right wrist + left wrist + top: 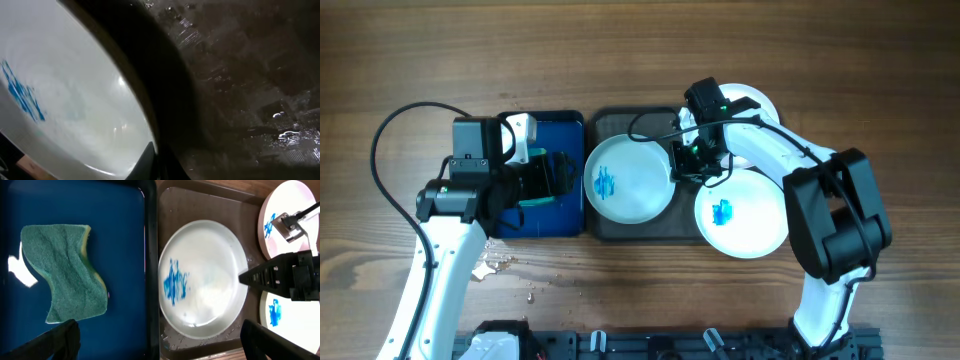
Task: Clean dirty plates on tray and stack at the side
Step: 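Grasp the center white plate's rim with the right gripper and tilt it, then grasp the green sponge with the left gripper and lift it, then scrub the held plate's blue smear with the sponge in the left gripper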
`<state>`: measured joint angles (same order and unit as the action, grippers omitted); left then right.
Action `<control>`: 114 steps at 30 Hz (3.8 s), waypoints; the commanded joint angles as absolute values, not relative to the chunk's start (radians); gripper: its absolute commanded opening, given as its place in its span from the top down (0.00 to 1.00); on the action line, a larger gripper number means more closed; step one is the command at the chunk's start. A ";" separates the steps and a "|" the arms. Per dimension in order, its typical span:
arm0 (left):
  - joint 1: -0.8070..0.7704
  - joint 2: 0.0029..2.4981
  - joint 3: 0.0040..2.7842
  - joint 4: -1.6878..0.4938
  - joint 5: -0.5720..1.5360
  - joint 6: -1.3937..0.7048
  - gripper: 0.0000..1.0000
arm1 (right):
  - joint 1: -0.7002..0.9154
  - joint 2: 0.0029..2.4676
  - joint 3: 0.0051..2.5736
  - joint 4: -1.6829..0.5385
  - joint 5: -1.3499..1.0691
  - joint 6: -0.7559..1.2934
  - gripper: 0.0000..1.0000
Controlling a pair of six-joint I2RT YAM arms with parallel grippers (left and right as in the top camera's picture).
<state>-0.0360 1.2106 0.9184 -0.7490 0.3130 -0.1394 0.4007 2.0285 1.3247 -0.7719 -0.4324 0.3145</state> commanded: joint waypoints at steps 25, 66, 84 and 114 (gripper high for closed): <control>-0.028 1.658 0.936 -0.515 -0.061 -0.297 0.57 | 0.406 2.038 1.334 -0.830 -0.347 0.336 0.96; -0.384 1.404 0.937 -0.625 -0.560 -0.412 0.96 | 0.406 2.038 1.334 -0.856 -0.347 0.340 0.96; -0.522 1.746 0.936 -0.392 0.290 -0.512 0.96 | 0.406 2.038 1.334 -0.868 -0.347 0.340 0.96; -0.576 1.958 0.936 -0.360 0.343 -0.317 0.96 | 0.406 2.038 1.334 -0.889 -0.287 0.393 0.96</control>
